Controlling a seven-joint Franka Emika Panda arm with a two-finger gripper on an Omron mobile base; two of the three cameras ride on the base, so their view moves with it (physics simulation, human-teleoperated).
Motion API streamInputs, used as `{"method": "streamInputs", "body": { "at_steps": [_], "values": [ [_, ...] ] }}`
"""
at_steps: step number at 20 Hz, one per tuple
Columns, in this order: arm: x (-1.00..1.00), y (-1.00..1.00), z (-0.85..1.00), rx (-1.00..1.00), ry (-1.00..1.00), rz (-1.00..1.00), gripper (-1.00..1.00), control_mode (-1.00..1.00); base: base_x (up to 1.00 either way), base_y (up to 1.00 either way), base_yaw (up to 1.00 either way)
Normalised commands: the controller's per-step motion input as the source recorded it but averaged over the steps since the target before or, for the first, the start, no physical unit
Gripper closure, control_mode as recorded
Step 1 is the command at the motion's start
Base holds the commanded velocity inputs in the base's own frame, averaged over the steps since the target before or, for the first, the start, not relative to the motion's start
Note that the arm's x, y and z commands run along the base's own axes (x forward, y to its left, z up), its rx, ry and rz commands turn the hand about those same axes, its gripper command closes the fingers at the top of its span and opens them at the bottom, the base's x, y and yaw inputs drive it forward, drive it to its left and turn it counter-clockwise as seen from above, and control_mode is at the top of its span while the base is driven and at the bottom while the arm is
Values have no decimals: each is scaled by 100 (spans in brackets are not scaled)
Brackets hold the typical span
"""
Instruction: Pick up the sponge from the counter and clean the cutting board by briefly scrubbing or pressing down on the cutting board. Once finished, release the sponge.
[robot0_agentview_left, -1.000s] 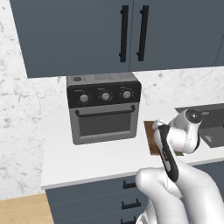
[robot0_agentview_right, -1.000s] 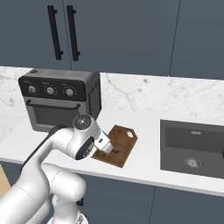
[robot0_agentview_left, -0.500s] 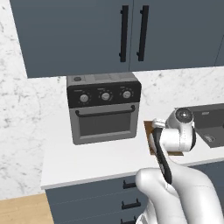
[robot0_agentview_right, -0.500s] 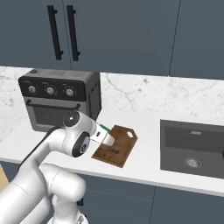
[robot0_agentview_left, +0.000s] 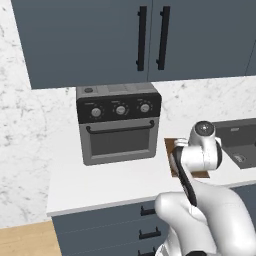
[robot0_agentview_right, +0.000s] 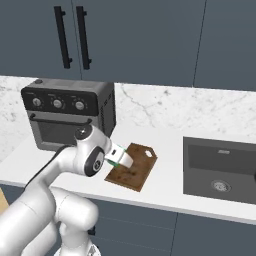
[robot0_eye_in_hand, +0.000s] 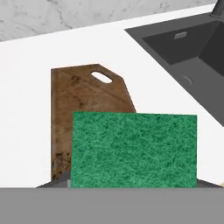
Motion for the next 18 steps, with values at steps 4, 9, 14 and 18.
{"method": "streamInputs", "body": {
  "at_steps": [4, 9, 14, 18],
  "values": [
    [0, 0, -34, 0, 1, 0, 100, -100, 0, 0, 0],
    [0, 0, -97, -1, -6, 0, 100, -100, 0, 0, 0],
    [0, 0, -100, 0, -12, 0, 100, -100, 0, 0, 0],
    [0, 0, -100, 0, -8, 0, 100, -100, 0, 0, 0]
  ]
}}
